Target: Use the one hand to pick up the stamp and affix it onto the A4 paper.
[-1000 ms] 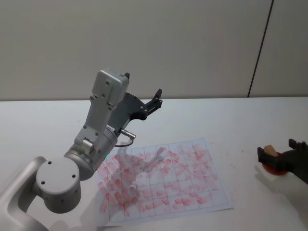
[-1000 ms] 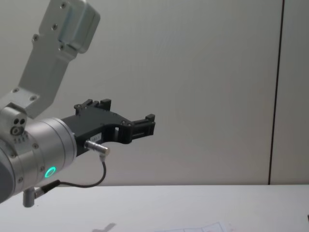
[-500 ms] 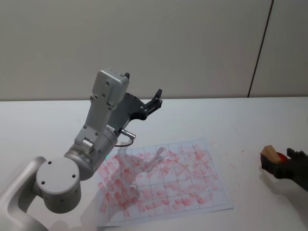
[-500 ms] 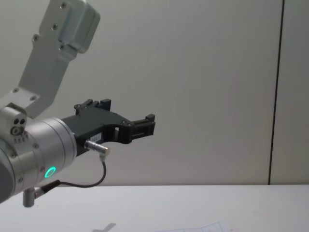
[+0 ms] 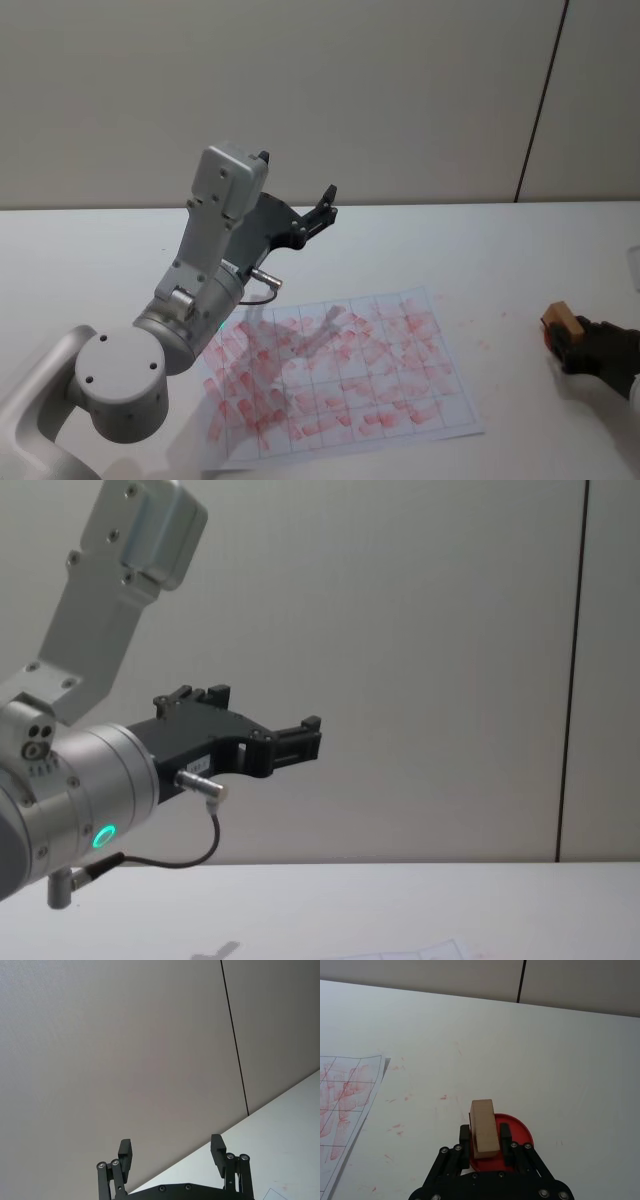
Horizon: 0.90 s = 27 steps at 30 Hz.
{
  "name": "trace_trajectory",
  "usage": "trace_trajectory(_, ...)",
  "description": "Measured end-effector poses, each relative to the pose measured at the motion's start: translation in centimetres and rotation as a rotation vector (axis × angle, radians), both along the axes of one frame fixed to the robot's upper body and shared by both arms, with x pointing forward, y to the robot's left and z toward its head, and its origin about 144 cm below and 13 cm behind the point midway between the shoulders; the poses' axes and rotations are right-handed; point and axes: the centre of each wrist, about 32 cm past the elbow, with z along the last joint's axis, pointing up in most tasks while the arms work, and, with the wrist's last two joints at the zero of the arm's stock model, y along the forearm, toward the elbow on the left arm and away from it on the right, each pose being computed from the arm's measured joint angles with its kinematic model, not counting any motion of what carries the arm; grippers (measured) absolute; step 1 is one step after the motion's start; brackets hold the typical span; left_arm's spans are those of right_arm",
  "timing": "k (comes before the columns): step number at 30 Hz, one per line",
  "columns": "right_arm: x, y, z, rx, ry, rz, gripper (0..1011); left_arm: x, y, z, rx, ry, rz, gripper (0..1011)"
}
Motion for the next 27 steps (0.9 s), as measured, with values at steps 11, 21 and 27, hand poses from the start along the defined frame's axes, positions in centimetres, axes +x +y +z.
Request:
trace_trajectory(11, 0.0, 0.1, -0.1, -0.008, -0.01, -0.014, 219, 0.0, 0.0, 0.0, 0.0, 0.0, 0.0, 1001)
trace_trajectory(21, -0.4, 0.1, 0.8, -0.02, -0.034, -0.027, 219, 0.0, 0.0, 0.0, 0.0, 0.0, 0.0, 1001)
trace_trajectory(27, -0.6, 0.0, 1.2, -0.021, -0.025, -0.036, 219, 0.0, 0.0, 0.0, 0.0, 0.0, 0.0, 1001)
